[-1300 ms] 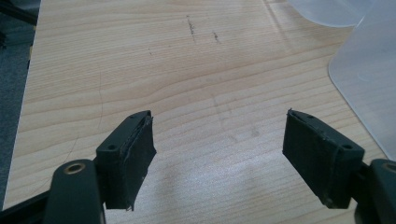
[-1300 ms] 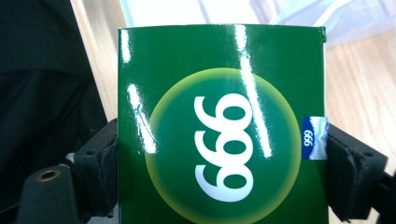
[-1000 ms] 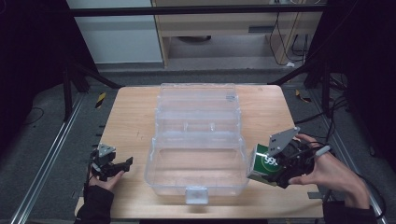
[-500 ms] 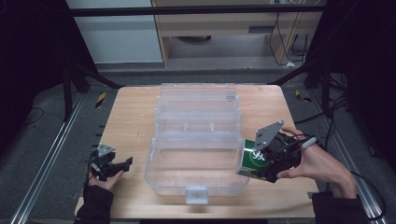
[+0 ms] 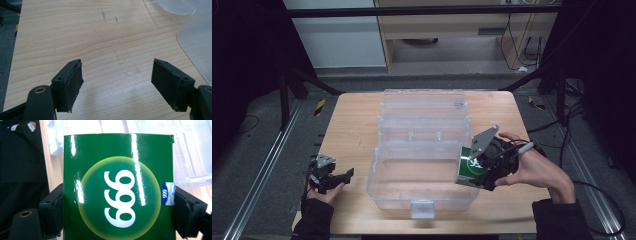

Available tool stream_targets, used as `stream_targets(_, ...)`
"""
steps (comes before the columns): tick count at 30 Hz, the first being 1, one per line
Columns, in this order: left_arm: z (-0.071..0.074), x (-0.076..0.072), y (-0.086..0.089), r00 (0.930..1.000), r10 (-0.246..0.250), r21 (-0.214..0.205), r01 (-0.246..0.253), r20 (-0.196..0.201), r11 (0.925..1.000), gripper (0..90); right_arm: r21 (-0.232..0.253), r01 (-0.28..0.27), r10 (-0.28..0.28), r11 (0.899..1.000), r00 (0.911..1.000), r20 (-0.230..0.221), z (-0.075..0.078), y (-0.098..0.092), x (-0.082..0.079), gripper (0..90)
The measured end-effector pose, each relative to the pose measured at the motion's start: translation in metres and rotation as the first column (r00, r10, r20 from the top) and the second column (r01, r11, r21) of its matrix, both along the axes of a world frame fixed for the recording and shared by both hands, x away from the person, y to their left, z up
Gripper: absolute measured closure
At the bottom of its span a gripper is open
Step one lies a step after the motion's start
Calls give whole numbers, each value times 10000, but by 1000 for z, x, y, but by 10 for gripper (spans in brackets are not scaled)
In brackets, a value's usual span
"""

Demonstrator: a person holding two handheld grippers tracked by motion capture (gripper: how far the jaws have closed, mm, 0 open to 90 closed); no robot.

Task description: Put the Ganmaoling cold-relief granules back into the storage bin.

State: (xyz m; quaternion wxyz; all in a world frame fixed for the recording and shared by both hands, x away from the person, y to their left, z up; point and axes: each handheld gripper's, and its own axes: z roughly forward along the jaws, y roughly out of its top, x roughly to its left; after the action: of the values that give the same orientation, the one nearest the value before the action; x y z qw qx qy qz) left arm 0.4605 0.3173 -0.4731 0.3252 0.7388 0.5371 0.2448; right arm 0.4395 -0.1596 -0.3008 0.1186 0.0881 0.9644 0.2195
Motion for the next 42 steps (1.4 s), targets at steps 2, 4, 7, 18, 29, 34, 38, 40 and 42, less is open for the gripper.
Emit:
stream_targets(2, 0, 0, 0, 10000, -3, 5, 3, 6, 10000, 244, -6, -75, 75, 10000, 10000, -32, -1, 4, 2, 161)
stream_targets(4, 0, 0, 0, 10000, -3, 3, 3, -3, 10000, 244, 2, -157, 157, 9999, 9999, -23, -1, 7, 3, 161)
stream_targets(7, 0, 0, 1, 10000, -7, 9, 7, -6, 10000, 244, -29, -204, 204, 9998, 9998, -8, -3, 13, 5, 161)
stream_targets(18, 0, 0, 1, 10000, -11, 1, 11, 6, 10000, 244, -217, -528, 528, 9984, 9986, 13, -11, 24, 9, 161)
stream_targets(29, 0, 0, 2, 10000, 22, -18, -22, 24, 10000, 244, -670, -697, 703, 9953, 9975, 73, -22, 33, 10, 161)
stream_targets(34, 0, 0, 2, 10000, 25, -10, -25, 22, 10000, 245, -615, -634, 629, 9961, 9980, -99, -29, 32, 10, 161)
stream_targets(38, 1, 0, 2, 10000, 34, -15, -33, 33, 10000, 245, -757, -719, 707, 9945, 9973, -176, -35, 32, 9, 161)
stream_targets(40, 1, 0, 3, 10000, 38, -18, -38, 26, 10000, 244, -778, -709, 695, 9944, 9974, -208, -37, 32, 9, 161)
stream_targets(42, 1, 0, 3, 10000, 36, -17, -35, 25, 10000, 245, -745, -712, 696, 9947, 9973, -230, -39, 32, 10, 161)
